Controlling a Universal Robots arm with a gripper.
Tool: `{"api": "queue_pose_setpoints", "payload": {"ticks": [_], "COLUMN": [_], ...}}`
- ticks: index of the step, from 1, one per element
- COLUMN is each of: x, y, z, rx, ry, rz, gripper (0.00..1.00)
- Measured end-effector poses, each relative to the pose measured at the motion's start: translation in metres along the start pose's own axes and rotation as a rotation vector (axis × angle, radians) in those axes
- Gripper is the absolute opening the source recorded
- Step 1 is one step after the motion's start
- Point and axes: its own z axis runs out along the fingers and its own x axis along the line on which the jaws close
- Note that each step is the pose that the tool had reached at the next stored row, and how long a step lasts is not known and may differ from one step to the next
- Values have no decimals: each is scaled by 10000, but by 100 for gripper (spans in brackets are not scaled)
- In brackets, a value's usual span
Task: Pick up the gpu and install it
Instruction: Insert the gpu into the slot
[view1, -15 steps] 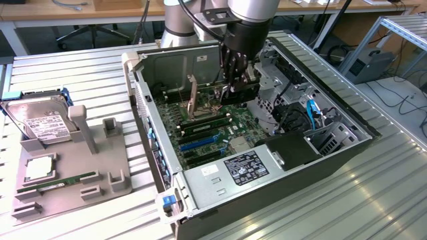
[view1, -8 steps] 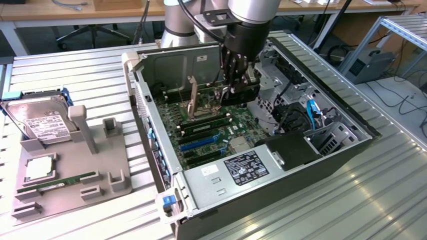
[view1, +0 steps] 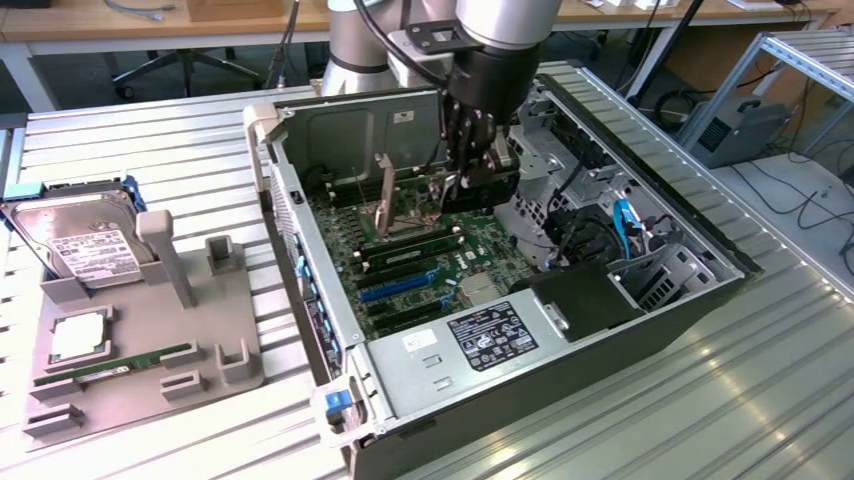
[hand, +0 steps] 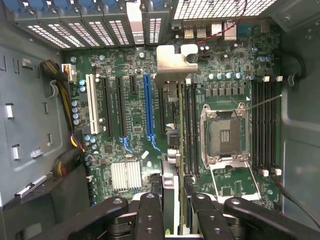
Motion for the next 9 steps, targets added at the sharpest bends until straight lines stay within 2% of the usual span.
{"api": "queue_pose_setpoints", "payload": {"ticks": [9], "x": [27], "y": [13], "z": [13], "rx": [0], "ry": [1], "rz": [1], "gripper": [27]}}
